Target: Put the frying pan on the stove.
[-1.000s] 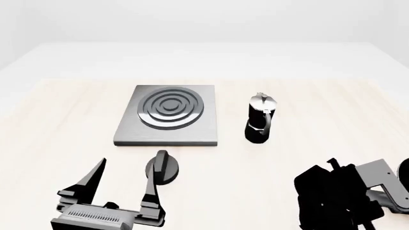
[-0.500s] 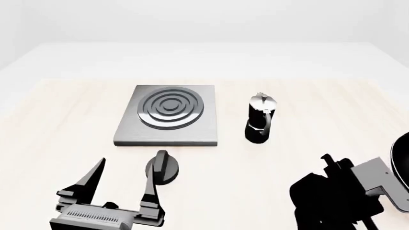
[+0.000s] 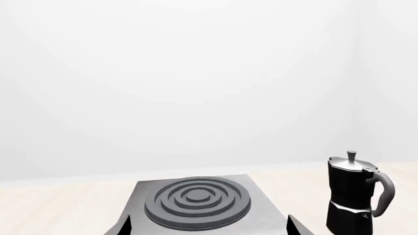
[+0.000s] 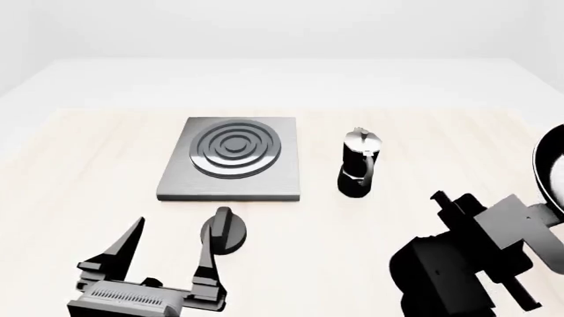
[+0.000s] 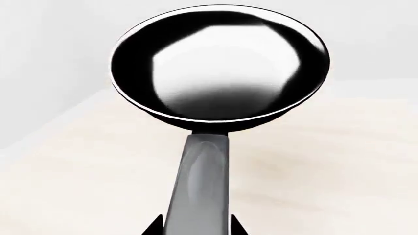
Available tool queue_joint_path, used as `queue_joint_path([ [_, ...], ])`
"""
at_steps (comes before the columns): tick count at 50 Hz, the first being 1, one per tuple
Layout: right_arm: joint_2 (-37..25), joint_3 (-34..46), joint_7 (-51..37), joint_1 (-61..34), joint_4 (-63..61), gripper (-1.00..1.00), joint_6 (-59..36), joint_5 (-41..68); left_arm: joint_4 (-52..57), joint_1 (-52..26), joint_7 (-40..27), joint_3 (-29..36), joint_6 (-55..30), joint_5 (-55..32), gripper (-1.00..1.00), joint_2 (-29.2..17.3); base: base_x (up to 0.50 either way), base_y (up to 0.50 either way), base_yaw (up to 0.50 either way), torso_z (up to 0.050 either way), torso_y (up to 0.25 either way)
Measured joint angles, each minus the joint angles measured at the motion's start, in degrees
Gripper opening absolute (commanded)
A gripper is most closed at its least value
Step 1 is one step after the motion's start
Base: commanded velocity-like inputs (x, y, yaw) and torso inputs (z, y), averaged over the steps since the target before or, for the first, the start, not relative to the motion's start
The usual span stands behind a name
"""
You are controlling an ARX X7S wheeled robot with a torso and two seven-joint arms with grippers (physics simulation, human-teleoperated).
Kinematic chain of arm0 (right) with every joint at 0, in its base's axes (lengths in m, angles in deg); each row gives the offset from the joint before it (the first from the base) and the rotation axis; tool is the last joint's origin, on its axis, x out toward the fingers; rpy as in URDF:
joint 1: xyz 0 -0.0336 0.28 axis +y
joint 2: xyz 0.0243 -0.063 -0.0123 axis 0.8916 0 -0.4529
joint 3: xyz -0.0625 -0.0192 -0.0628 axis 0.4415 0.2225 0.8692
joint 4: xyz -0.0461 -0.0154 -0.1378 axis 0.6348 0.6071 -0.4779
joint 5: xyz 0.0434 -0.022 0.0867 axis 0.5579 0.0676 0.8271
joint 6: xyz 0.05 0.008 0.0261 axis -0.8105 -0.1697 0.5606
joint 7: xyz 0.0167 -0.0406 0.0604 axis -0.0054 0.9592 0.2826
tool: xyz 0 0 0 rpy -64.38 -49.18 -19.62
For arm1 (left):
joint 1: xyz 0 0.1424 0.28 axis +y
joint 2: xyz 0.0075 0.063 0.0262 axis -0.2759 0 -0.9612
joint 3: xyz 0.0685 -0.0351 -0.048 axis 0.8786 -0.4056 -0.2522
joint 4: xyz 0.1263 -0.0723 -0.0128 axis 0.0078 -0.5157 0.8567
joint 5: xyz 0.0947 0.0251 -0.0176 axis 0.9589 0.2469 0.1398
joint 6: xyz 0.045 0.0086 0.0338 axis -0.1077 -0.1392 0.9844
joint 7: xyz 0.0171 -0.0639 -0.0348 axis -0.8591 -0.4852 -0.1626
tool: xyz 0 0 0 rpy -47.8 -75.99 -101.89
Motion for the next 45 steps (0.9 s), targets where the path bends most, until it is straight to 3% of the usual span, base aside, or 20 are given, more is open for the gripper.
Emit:
queue_joint_path([
  [14, -2.23, 4.88, 3.21, -0.61, -6.47, -1.00, -3.87, 0.34, 0.10, 0.03, -0.24, 0.07, 0.13, -0.22, 1.00, -0.26, 0.00, 0.00, 0.00, 0.000, 0.001],
  [45, -6.18, 15.78, 17.26, -3.24, -8.83, -1.00, -0.61, 0.29, 0.40, 0.06, -0.89, 0.35, 0.43, -0.36, 1.00, -0.74, 0.00, 0.00, 0.00, 0.000, 0.002],
])
